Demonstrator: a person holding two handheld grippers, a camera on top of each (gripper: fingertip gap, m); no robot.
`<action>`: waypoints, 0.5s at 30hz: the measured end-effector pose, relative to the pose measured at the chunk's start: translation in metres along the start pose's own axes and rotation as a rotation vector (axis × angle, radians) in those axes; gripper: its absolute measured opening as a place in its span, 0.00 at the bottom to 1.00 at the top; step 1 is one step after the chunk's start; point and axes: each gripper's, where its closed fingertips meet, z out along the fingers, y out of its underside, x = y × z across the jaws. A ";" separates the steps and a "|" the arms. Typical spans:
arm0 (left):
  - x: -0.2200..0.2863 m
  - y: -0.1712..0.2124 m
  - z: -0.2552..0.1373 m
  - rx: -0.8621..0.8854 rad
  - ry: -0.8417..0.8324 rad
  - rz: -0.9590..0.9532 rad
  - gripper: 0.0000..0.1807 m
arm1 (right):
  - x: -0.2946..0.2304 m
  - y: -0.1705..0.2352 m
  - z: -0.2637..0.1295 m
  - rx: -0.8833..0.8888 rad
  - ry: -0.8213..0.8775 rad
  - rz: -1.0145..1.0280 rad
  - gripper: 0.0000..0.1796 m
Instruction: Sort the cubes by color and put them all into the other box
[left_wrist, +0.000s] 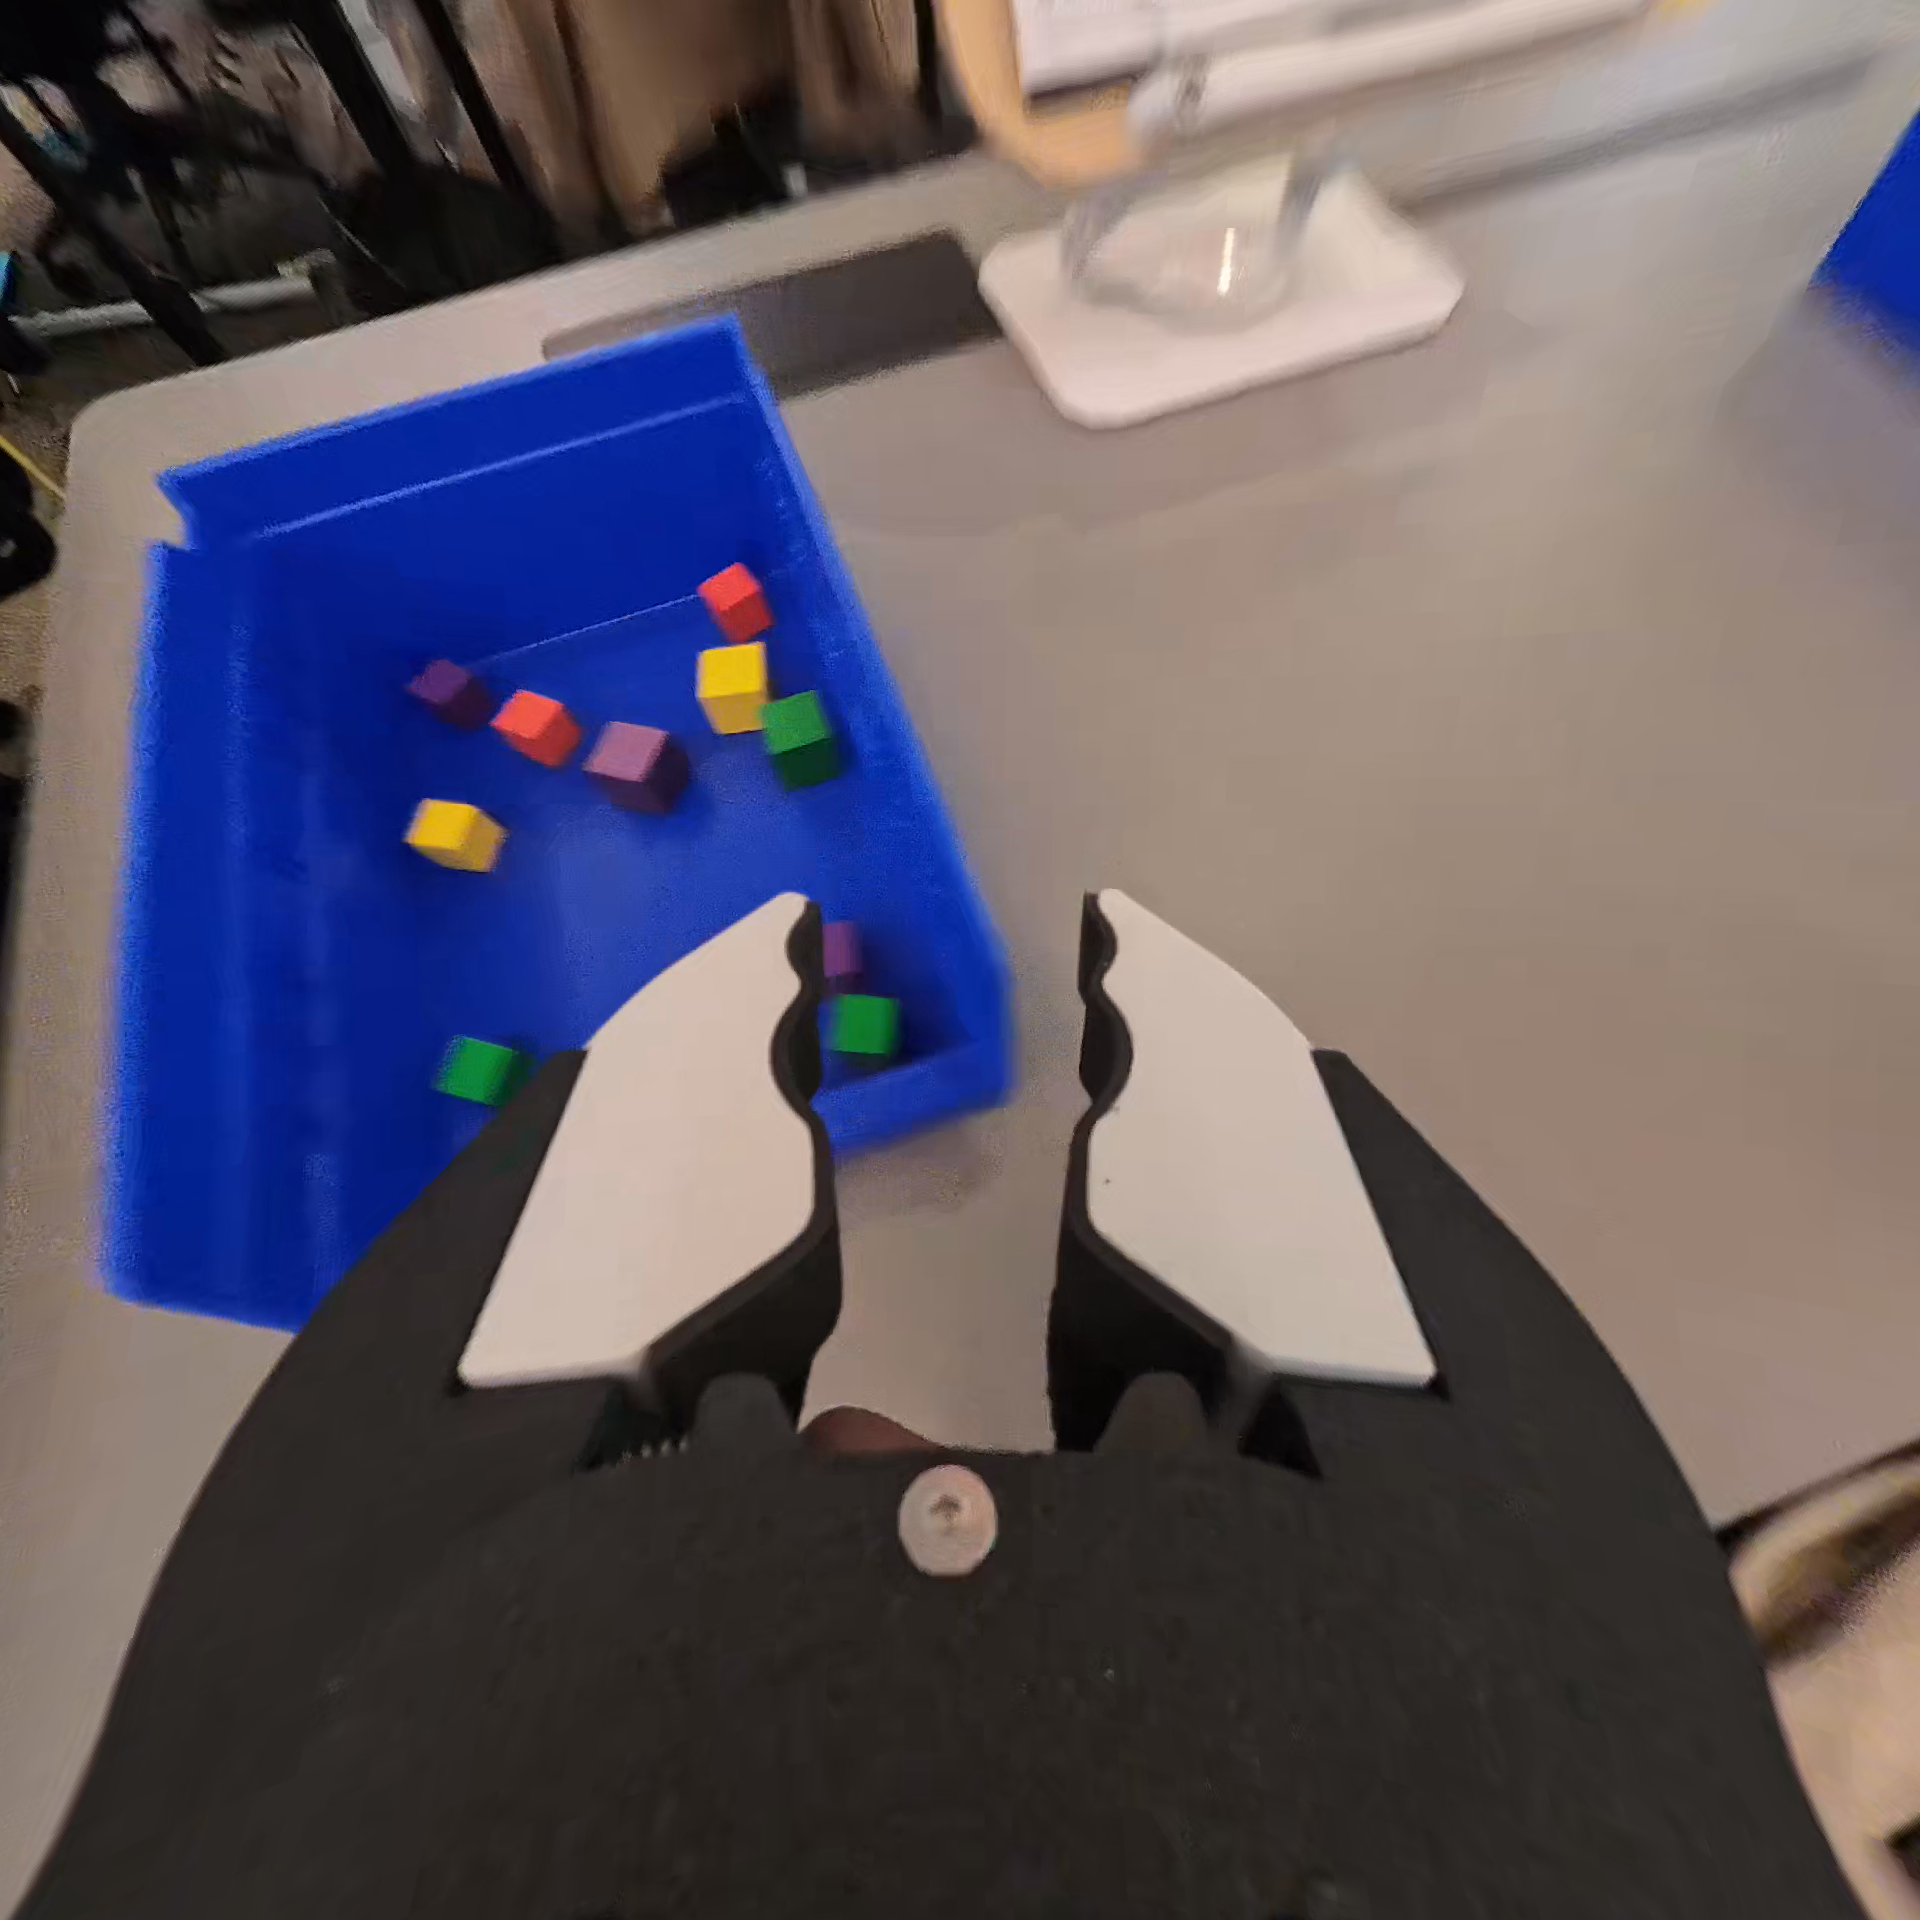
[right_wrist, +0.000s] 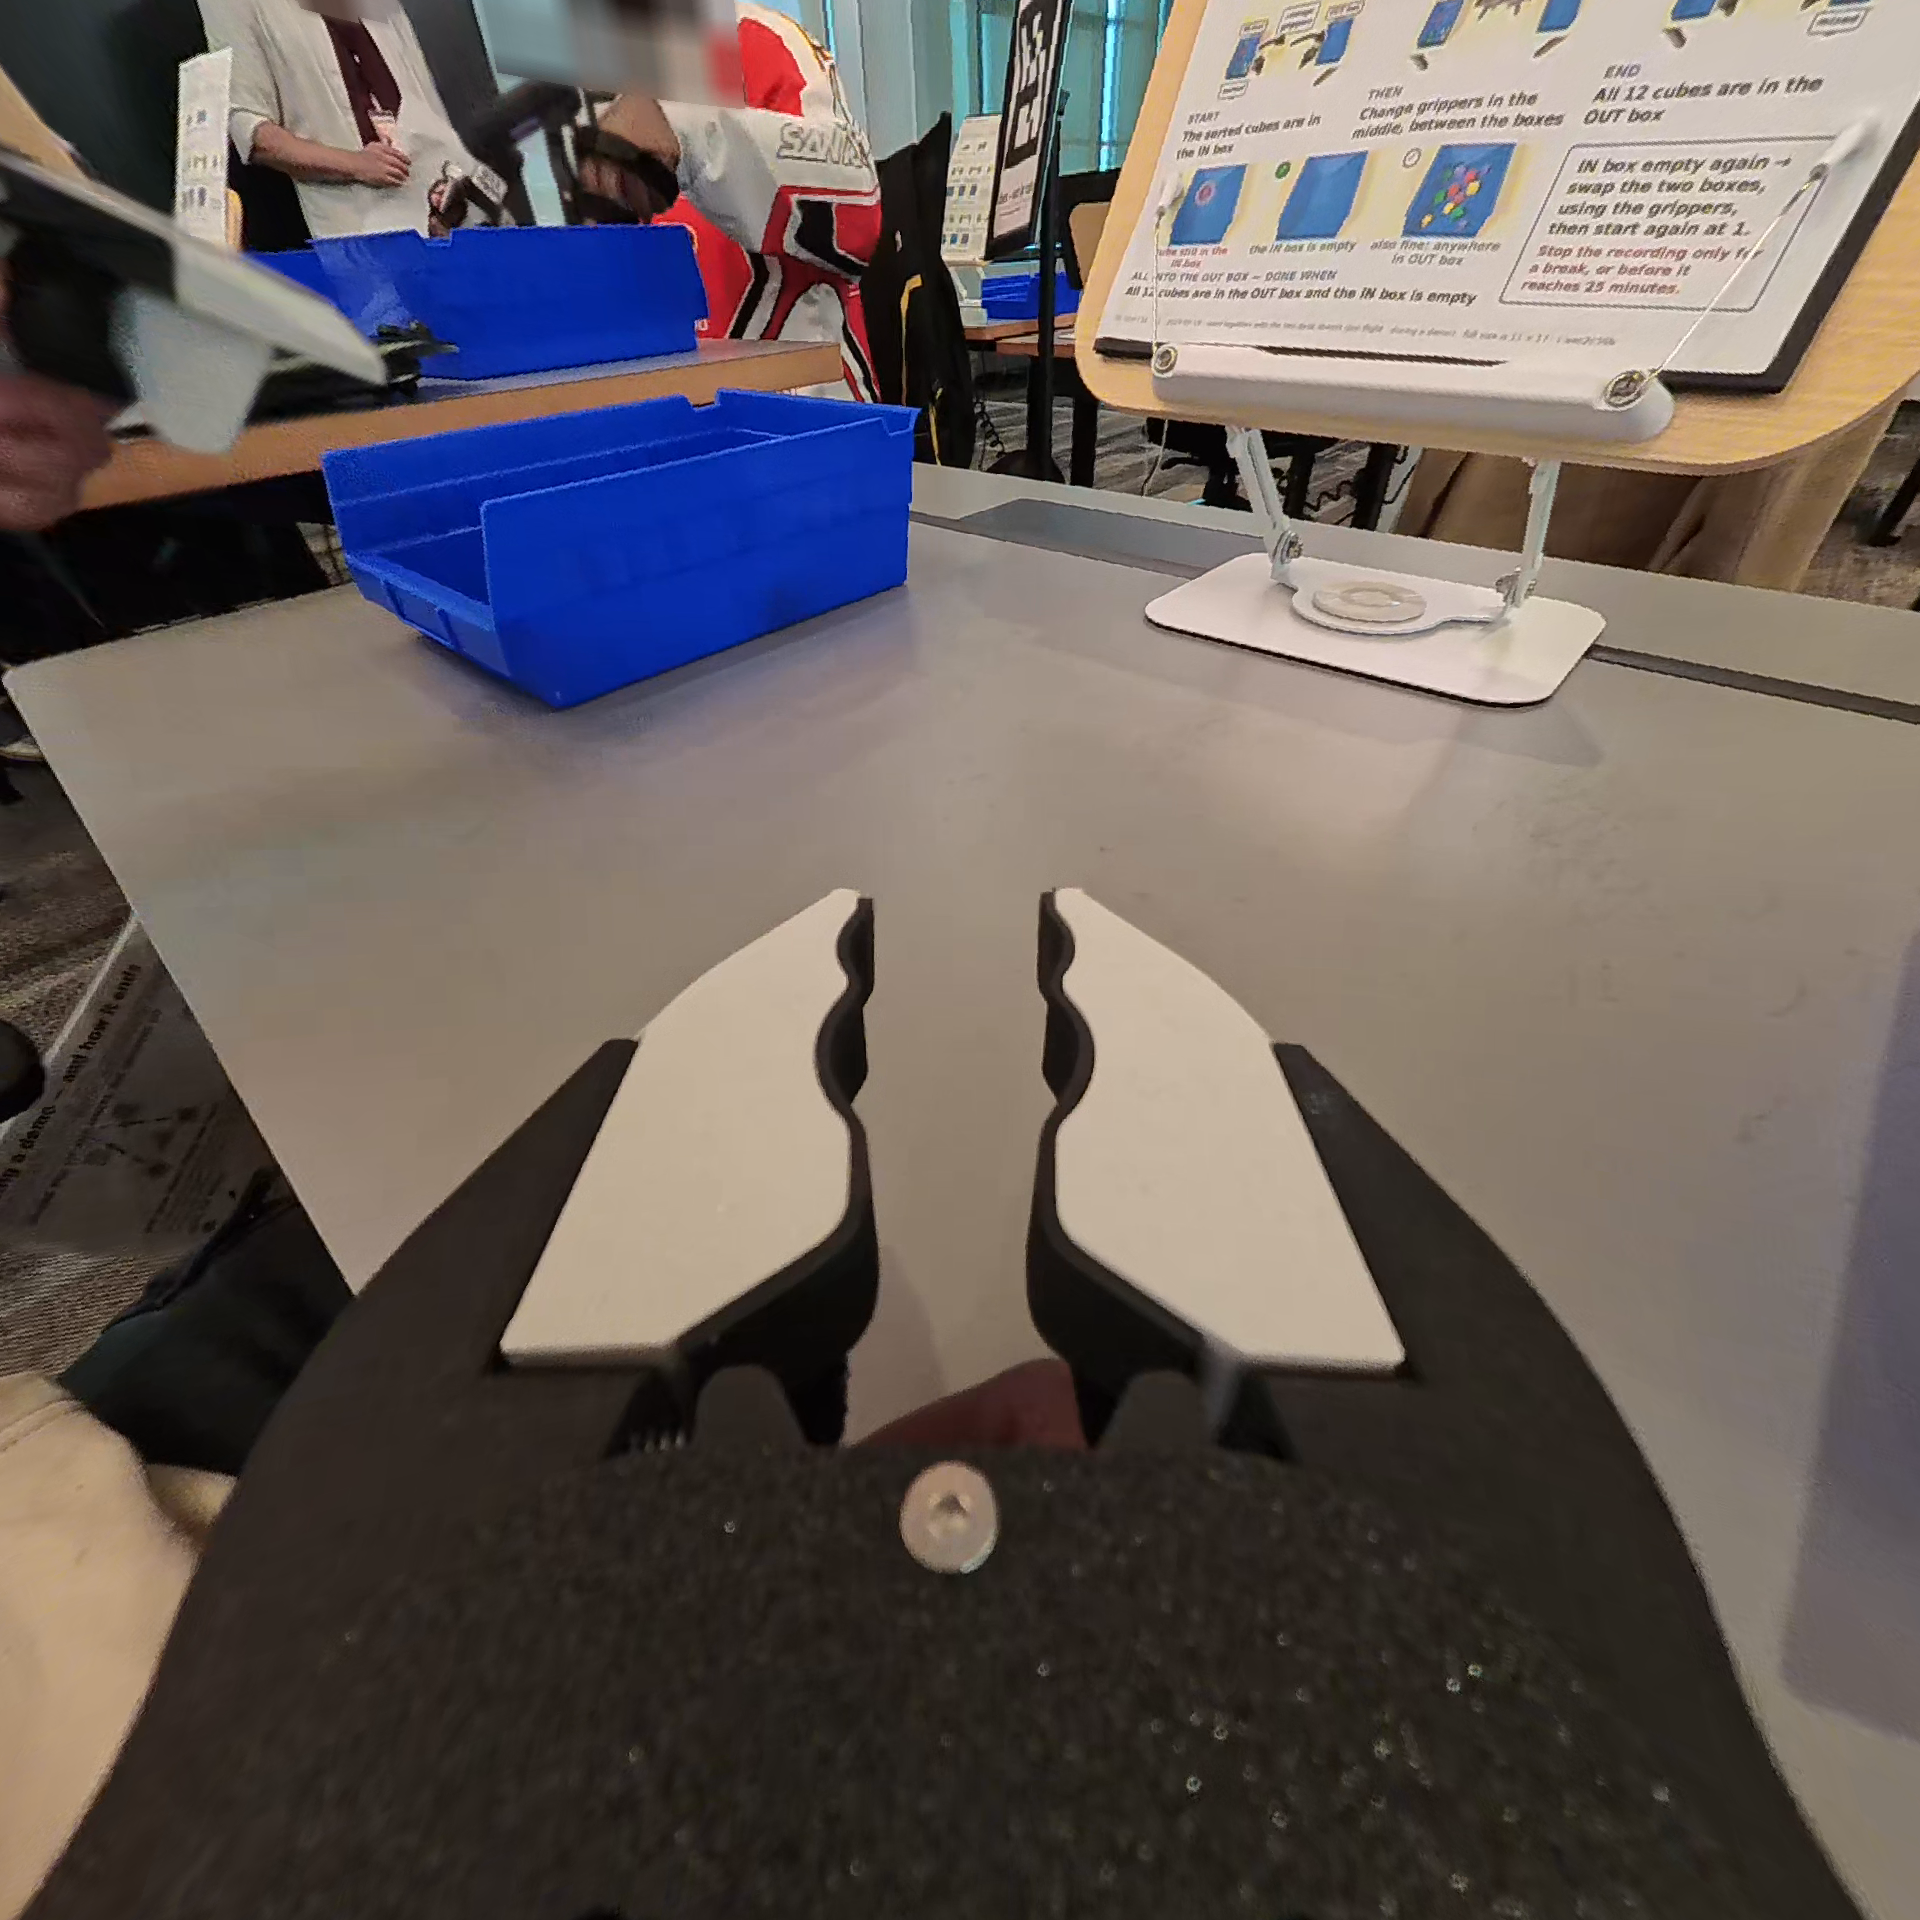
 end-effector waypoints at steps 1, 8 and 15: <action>-0.019 -0.002 0.013 -0.073 -0.004 0.072 0.27 | -0.001 0.000 0.002 -0.004 -0.009 0.001 0.17; -0.118 0.023 0.154 -0.521 0.053 0.257 0.26 | -0.001 0.001 0.008 -0.018 -0.019 -0.039 0.14; -0.136 0.054 0.195 -0.717 0.117 0.270 0.17 | 0.005 0.002 0.005 -0.018 -0.005 -0.011 0.14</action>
